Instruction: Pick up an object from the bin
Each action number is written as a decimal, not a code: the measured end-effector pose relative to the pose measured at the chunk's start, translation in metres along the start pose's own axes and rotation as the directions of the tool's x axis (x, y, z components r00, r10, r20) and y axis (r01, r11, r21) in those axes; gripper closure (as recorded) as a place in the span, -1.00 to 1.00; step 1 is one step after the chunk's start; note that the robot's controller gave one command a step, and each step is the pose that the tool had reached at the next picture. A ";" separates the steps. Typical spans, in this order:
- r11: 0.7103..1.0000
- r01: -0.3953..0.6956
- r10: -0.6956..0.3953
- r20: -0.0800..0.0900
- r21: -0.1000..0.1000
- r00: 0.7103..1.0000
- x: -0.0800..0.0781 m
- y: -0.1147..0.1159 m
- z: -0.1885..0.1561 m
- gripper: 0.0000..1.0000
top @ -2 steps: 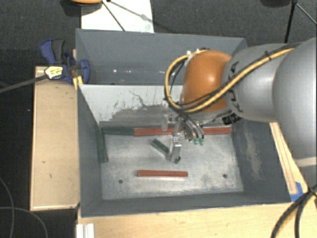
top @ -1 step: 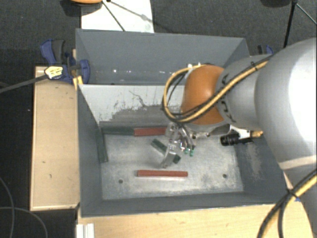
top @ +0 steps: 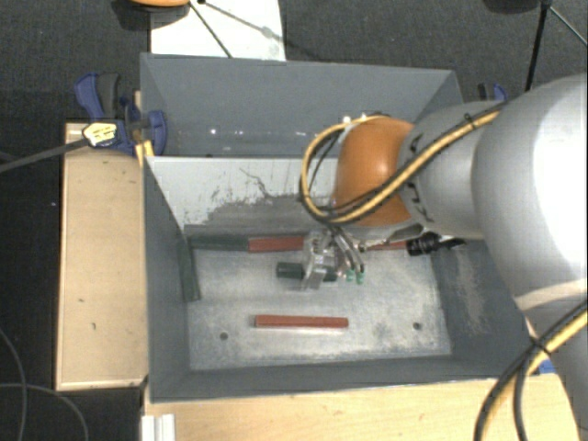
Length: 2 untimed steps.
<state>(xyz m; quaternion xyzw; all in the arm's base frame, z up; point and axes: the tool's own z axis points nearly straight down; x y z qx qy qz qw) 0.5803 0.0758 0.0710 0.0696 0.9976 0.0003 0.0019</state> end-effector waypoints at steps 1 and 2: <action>1.000 0.001 -0.001 0.000 0.000 1.000 0.000 0.000 0.000 1.00; 1.000 0.001 -0.001 -0.005 0.001 1.000 0.002 0.000 -0.004 1.00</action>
Offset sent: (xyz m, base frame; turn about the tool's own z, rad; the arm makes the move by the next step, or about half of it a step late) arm -0.0002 0.0000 0.0609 0.0000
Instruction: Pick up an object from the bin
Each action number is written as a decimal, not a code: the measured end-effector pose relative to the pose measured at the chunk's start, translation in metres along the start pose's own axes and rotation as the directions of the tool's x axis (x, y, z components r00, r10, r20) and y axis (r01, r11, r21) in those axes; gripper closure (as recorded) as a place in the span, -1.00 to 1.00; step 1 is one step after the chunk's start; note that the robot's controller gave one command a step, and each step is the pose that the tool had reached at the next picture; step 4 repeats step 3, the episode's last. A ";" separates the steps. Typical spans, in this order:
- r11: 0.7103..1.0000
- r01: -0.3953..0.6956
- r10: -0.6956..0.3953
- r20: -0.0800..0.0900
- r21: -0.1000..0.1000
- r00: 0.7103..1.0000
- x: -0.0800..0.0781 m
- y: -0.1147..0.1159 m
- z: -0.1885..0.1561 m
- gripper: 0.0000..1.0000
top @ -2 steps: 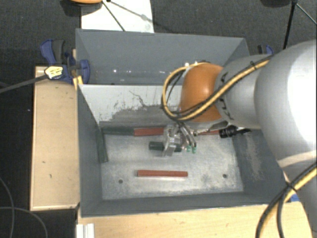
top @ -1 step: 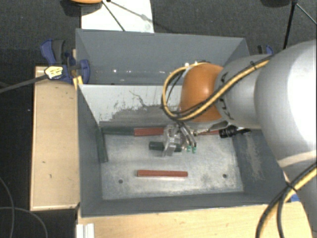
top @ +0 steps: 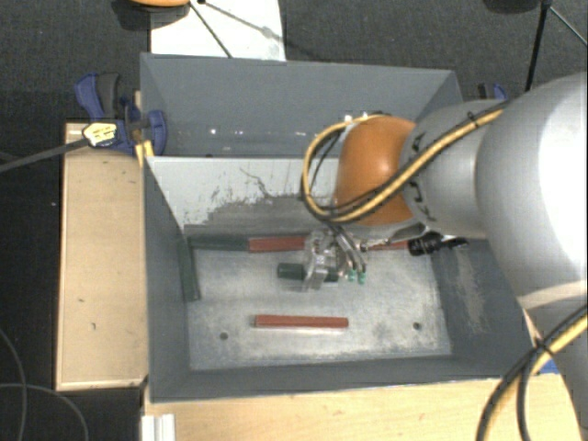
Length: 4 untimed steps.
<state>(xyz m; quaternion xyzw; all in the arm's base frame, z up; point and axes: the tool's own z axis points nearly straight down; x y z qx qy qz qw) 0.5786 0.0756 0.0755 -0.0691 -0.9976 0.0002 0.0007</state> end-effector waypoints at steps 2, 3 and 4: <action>1.000 0.001 -0.001 0.001 -0.001 1.000 0.000 0.000 -0.043 1.00; 1.000 0.001 -0.001 0.006 -0.002 1.000 -0.002 0.000 -0.055 1.00; 1.000 0.001 -0.001 0.006 -0.002 1.000 -0.002 0.000 -0.055 1.00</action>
Offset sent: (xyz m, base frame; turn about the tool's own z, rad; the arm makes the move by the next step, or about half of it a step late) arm 0.0000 0.0000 0.0643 0.0000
